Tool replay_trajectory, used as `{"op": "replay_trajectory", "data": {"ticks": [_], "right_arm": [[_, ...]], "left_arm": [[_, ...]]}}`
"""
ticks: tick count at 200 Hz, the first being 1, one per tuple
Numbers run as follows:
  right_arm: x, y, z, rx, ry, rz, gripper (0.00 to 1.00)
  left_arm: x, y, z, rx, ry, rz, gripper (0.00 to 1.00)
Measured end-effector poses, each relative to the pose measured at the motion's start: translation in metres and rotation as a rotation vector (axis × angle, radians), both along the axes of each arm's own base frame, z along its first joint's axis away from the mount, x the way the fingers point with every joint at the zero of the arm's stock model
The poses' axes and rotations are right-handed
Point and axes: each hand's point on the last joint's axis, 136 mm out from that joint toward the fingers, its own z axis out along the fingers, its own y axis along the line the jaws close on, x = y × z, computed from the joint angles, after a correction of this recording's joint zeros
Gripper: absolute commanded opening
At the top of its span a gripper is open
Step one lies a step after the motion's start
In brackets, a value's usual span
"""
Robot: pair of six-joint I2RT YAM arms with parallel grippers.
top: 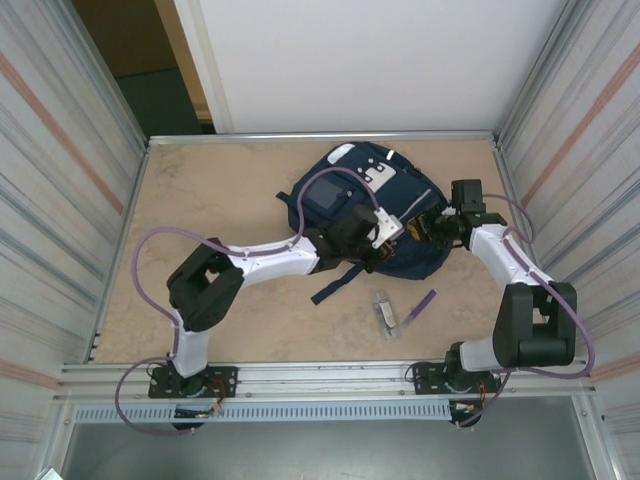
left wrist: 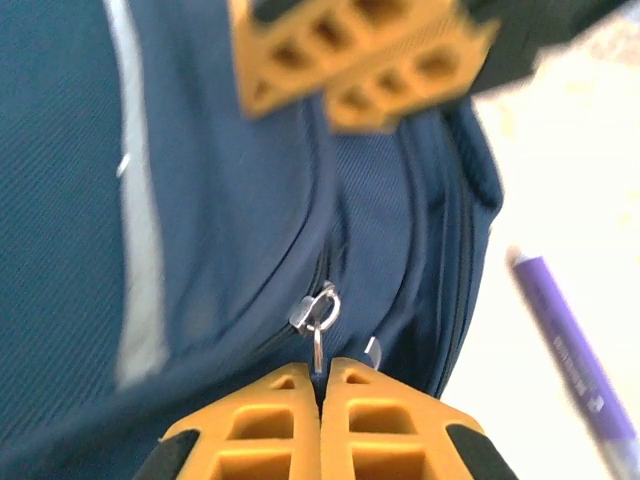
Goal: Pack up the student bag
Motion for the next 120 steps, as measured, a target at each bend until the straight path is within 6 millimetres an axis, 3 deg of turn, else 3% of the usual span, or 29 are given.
{"op": "replay_trajectory", "data": {"ticks": [20,52,75,89,101,120], "right_arm": [[0.0,0.003,-0.001,0.011,0.013,0.014,0.0],[0.002,0.022,-0.003,0.077,0.041,0.079,0.0],[0.008,0.026,-0.002,0.092,0.036,0.098,0.14],[0.017,0.019,0.003,0.068,-0.002,0.084,0.29],[0.022,0.012,0.007,0.05,-0.028,0.076,0.41],[0.023,0.003,0.014,0.023,-0.062,0.061,0.51]], "left_arm": [[0.006,0.03,0.0,0.014,-0.019,0.039,0.0],[0.014,0.064,0.02,-0.006,-0.088,0.075,0.0],[0.025,0.079,0.021,0.019,-0.119,0.101,0.21],[0.034,0.093,0.013,0.069,-0.12,0.126,0.48],[0.039,0.101,0.008,0.108,-0.121,0.122,0.57],[0.039,0.096,0.014,0.124,-0.156,0.054,0.7]]}}
